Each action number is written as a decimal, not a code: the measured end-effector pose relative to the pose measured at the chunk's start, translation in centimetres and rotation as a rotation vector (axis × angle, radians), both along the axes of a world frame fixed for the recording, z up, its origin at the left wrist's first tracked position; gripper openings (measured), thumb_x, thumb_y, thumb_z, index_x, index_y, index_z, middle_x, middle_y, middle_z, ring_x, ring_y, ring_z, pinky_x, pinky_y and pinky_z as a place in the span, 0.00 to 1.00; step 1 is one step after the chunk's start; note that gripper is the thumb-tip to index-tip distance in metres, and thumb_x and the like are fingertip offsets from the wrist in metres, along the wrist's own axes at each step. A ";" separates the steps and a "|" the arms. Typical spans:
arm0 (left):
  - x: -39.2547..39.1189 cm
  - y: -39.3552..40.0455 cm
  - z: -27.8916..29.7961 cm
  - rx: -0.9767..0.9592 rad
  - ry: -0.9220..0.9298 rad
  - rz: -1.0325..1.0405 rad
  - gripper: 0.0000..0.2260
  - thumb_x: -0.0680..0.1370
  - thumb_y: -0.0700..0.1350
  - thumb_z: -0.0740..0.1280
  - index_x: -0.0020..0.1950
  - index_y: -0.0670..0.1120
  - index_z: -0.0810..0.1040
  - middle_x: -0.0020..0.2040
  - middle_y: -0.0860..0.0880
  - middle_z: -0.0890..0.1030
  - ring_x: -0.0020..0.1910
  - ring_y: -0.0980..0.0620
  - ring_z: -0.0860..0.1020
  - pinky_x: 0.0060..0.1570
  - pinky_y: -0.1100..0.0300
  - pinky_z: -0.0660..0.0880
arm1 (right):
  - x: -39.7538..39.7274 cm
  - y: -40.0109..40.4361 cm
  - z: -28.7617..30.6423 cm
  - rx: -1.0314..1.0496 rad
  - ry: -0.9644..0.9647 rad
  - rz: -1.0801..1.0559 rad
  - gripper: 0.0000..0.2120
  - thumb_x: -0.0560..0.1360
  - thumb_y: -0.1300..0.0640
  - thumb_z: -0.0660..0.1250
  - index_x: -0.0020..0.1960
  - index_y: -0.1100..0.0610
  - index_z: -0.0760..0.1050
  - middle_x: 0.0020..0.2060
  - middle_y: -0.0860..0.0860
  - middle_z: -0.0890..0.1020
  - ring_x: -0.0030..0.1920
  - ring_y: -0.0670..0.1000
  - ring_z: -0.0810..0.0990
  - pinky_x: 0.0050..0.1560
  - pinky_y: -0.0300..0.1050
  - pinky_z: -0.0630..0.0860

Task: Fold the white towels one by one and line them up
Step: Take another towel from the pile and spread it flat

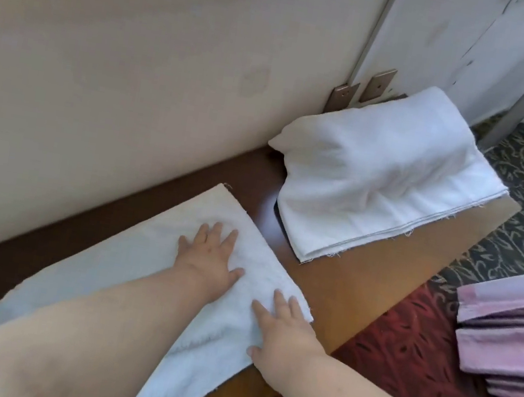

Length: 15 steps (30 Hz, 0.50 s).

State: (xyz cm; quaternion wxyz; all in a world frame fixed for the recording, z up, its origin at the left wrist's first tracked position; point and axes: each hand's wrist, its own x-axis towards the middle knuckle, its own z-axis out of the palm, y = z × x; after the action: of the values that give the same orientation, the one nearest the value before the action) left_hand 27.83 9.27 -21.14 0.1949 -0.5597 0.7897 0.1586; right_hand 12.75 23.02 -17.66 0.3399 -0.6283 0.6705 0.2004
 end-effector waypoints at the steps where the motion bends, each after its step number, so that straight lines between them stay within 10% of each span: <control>1: -0.2 -0.5 0.1 0.039 -0.009 0.001 0.38 0.76 0.70 0.51 0.79 0.56 0.38 0.80 0.49 0.38 0.78 0.44 0.41 0.71 0.37 0.50 | -0.2 -0.1 0.0 0.004 -0.004 0.007 0.36 0.80 0.42 0.59 0.80 0.41 0.40 0.80 0.51 0.35 0.79 0.57 0.35 0.76 0.59 0.50; 11: 2.5 5.1 2.0 0.013 -0.018 -0.052 0.31 0.79 0.64 0.54 0.79 0.59 0.47 0.80 0.48 0.48 0.78 0.44 0.51 0.73 0.47 0.57 | -1.8 0.4 1.2 0.078 0.042 0.178 0.36 0.79 0.42 0.61 0.80 0.40 0.46 0.80 0.51 0.40 0.80 0.57 0.40 0.75 0.59 0.57; 15: 3.0 7.7 3.5 -0.073 -0.008 -0.038 0.25 0.80 0.60 0.57 0.75 0.55 0.60 0.71 0.46 0.64 0.67 0.44 0.65 0.60 0.50 0.71 | -1.8 -0.6 2.0 -0.070 0.041 0.202 0.25 0.79 0.45 0.59 0.75 0.45 0.63 0.74 0.52 0.60 0.72 0.57 0.59 0.66 0.54 0.68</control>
State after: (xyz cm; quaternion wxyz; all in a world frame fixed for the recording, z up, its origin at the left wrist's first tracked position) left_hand 30.80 16.95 -17.63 0.1802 -0.5519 0.8048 0.1236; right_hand 10.97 22.41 -15.68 0.2822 -0.6999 0.6171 0.2229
